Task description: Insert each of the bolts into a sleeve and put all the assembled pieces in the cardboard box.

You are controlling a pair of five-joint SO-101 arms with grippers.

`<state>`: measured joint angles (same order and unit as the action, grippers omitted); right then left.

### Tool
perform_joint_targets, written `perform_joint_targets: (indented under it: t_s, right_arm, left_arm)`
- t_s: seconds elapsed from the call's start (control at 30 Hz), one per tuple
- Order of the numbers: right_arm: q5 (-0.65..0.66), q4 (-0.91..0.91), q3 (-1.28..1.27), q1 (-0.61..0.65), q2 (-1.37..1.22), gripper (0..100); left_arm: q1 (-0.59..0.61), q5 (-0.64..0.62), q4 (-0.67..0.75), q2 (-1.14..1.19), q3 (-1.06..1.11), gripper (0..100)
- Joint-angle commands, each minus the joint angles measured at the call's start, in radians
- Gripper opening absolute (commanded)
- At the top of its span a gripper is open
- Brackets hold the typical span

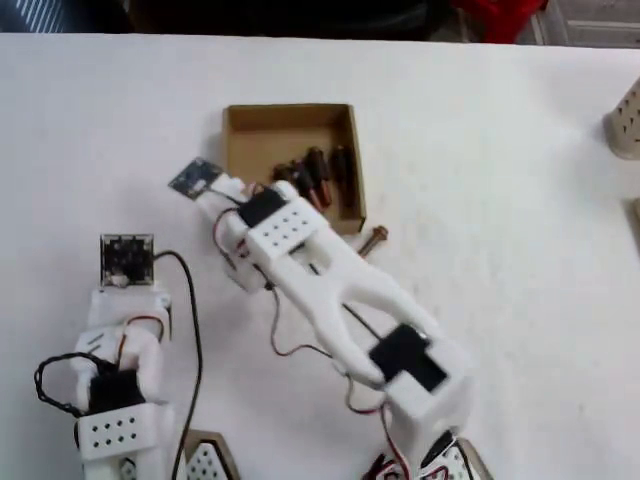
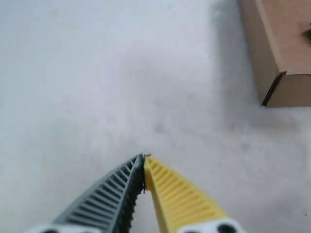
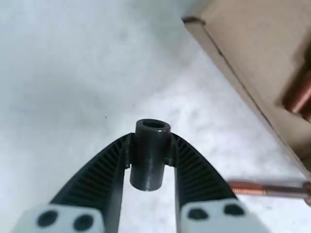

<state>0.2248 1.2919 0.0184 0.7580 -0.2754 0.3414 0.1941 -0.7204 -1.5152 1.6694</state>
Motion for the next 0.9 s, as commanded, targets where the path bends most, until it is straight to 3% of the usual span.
perform_joint_targets:
  t_s: [0.0,0.23,0.5,0.63,0.87]
  right_arm:
    - [0.000,-0.019,-0.206,-0.094,0.326,1.8]
    - [0.002,-0.094,-0.555,-0.331,0.677,1.7]
    - [0.002,-0.245,-0.893,-0.630,0.969,1.7]
    - [0.002,-0.291,-0.997,-0.739,1.076,1.7]
    - [-0.006,-0.283,-1.008,-0.903,1.095,1.7]
  left_arm:
    - [0.007,0.005,0.005,-0.018,-0.043,2]
    - [-0.074,0.006,-0.003,-0.016,-0.041,2]
    - [-0.255,0.005,-0.041,-0.013,-0.081,2]
    - [-0.332,-0.002,-0.152,0.068,-0.233,2]
    - [-0.572,-0.002,-0.295,0.443,-0.575,2]
